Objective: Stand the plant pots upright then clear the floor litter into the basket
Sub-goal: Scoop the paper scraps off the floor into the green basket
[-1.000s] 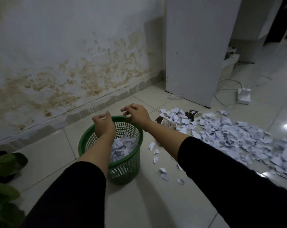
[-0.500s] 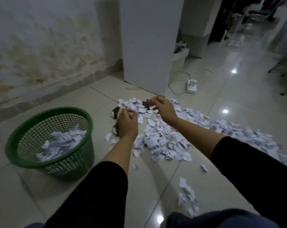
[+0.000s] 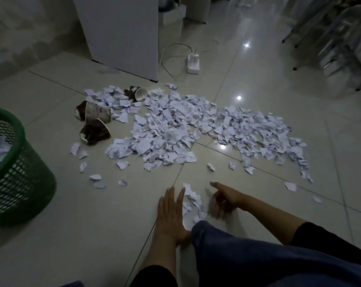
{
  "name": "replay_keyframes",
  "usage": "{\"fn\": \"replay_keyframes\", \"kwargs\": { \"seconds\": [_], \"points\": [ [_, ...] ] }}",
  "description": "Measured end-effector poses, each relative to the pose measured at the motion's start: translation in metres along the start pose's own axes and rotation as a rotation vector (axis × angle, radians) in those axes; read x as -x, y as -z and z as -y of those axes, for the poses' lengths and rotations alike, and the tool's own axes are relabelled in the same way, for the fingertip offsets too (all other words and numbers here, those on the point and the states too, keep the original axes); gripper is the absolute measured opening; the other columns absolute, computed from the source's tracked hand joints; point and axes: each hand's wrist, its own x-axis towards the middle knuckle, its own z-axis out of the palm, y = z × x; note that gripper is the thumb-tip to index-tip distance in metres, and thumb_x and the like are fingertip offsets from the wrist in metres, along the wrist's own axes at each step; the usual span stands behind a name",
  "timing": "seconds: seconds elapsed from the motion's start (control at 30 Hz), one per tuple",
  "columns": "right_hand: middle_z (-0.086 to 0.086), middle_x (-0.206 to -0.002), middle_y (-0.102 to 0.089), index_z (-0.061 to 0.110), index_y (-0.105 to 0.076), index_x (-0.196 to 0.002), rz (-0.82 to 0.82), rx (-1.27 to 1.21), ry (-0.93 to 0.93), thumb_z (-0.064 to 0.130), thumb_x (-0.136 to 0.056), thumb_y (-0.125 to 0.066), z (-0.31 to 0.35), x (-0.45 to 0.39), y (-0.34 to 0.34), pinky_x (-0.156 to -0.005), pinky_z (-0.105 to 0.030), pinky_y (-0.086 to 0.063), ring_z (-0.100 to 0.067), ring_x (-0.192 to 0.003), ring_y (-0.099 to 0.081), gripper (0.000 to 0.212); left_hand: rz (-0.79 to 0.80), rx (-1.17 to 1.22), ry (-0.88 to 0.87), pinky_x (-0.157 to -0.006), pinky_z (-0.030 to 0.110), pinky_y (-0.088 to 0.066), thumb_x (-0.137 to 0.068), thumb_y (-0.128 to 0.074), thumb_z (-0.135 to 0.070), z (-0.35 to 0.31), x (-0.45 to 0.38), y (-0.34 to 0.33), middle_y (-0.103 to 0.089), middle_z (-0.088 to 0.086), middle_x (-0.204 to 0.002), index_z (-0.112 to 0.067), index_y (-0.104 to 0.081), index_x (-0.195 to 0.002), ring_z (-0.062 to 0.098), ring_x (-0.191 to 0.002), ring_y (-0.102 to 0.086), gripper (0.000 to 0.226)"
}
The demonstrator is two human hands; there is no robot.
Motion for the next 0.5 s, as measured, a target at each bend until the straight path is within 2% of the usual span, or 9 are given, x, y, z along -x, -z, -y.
{"fn": "replay_keyframes", "kwargs": {
  "seconds": [0.07, 0.13, 0.23, 0.33, 0.4, 0.5],
  "points": [
    [-0.013, -0.078, -0.073, 0.002, -0.071, -0.079, 0.217, 0.005, -0.129, 0.074, -0.092, -0.018, -0.001, -0.003, -0.009, -0.072, -0.031, -0.053, -0.025, -0.067, -0.068, 0.091, 0.006, -0.026, 0.023, -0.118, 0.041, 0.012, -0.057, -0.024, -0.088, 0.000, -0.008, 0.000, 0.031, 0.006, -0.154, -0.031, 0.043, -0.133, 0.023, -0.143, 0.026, 0.116],
    [-0.016, -0.084, -0.073, 0.001, -0.074, -0.085, 0.260, 0.021, -0.145, 0.082, -0.086, -0.016, 0.003, -0.011, -0.015, -0.080, -0.035, -0.053, -0.028, -0.075, -0.068, 0.099, 0.023, -0.047, 0.062, -0.118, 0.043, 0.008, -0.056, -0.041, -0.090, 0.004, -0.018, 0.002, 0.028, 0.009, -0.155, -0.029, 0.039, -0.137, 0.026, -0.144, 0.023, 0.129],
    [-0.015, -0.088, -0.073, 0.003, -0.073, -0.097, 0.110, -0.029, -0.001, 0.074, -0.092, -0.015, 0.026, -0.018, -0.018, -0.069, -0.030, -0.053, -0.024, -0.069, -0.068, 0.092, 0.020, -0.078, 0.103, -0.118, 0.044, -0.002, -0.057, -0.057, -0.084, 0.008, -0.038, 0.020, 0.019, 0.010, -0.157, -0.025, 0.023, -0.147, 0.028, -0.147, 0.012, 0.134],
    [-0.011, -0.094, -0.071, 0.005, -0.070, -0.108, -0.102, -0.297, 0.211, 0.057, -0.101, -0.026, 0.051, -0.022, -0.016, -0.063, -0.030, -0.049, -0.024, -0.070, -0.067, 0.068, -0.094, -0.070, 0.199, -0.116, 0.042, -0.014, -0.077, -0.062, -0.061, 0.016, -0.069, 0.053, -0.002, 0.015, -0.156, -0.023, -0.001, -0.151, 0.029, -0.145, -0.006, 0.103],
    [-0.010, -0.099, -0.073, 0.008, -0.071, -0.107, -0.216, -0.285, 0.301, 0.052, -0.103, -0.026, 0.062, -0.021, -0.010, -0.066, -0.031, -0.052, -0.027, -0.077, -0.069, 0.062, -0.078, 0.033, 0.308, -0.115, 0.042, -0.016, -0.082, -0.064, -0.046, 0.019, -0.089, 0.076, -0.011, 0.016, -0.153, -0.017, -0.017, -0.147, 0.031, -0.142, -0.011, 0.085],
    [-0.016, -0.104, -0.072, 0.006, -0.071, -0.107, -0.337, -0.299, 0.335, 0.045, -0.105, -0.029, 0.069, -0.011, 0.008, -0.068, -0.032, -0.051, -0.027, -0.080, -0.066, 0.057, -0.075, 0.291, 0.497, -0.110, 0.041, -0.022, -0.084, -0.062, -0.033, -0.001, -0.109, 0.108, -0.021, 0.015, -0.146, -0.011, -0.033, -0.137, 0.032, -0.137, -0.020, 0.064]
  ]
}}
